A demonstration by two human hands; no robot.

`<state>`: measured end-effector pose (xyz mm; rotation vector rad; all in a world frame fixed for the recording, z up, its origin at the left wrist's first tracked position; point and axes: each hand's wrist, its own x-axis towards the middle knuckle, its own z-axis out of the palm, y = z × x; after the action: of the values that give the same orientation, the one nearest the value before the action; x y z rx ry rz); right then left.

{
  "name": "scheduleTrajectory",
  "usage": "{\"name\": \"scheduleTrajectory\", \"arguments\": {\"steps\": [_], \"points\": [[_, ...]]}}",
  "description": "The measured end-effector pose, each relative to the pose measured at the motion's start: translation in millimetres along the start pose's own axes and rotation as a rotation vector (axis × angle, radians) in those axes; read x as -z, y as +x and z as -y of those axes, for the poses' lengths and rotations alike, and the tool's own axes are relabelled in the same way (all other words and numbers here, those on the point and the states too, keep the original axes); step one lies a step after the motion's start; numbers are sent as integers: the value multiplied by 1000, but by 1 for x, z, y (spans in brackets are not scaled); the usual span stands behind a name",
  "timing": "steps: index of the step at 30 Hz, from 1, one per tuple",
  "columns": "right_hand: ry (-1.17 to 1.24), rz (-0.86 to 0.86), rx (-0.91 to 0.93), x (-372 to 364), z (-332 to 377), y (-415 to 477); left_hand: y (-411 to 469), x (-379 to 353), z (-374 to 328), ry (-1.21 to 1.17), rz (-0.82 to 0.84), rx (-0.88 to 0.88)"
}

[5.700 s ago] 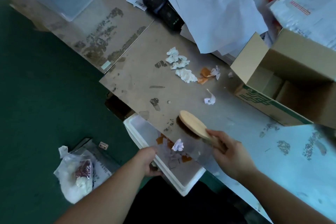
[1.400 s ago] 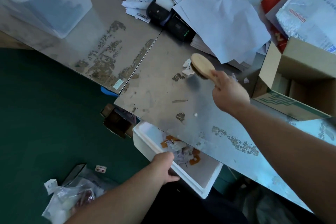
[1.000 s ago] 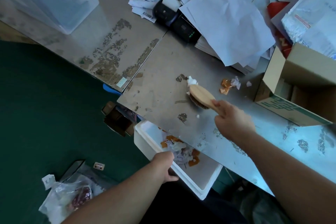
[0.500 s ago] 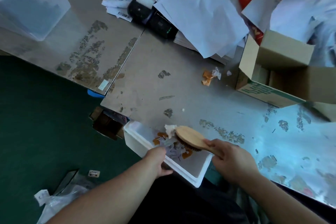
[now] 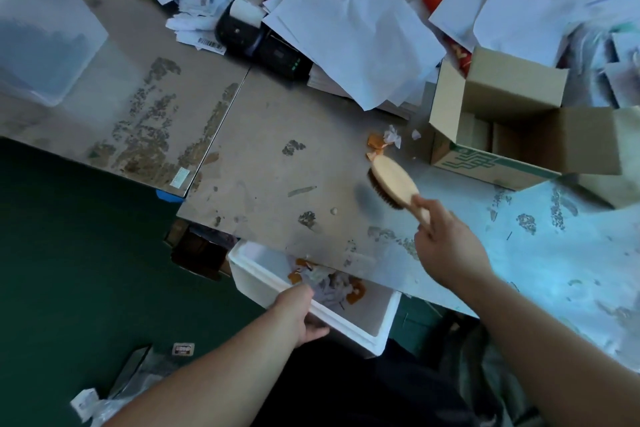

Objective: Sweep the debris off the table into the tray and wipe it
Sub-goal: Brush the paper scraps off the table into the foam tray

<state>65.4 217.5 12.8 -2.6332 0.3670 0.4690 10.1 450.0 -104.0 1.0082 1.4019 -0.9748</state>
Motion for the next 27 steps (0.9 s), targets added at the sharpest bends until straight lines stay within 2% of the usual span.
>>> {"name": "scheduleTrajectory", "arguments": {"steps": [5, 11, 15, 24, 27], "points": [[-77, -93, 3, 8, 8, 61, 2, 2, 0, 51, -15, 16], [-152, 5, -13, 12, 9, 96, 6, 4, 0, 78, -25, 24], [-174, 59, 1, 6, 3, 76, 5, 3, -1, 91, -27, 34], [-155, 220, 176, -12, -15, -15, -3, -7, -1, 83, -20, 33], [-110, 180, 165, -15, -23, -28, -6, -7, -2, 75, -24, 30]]}}
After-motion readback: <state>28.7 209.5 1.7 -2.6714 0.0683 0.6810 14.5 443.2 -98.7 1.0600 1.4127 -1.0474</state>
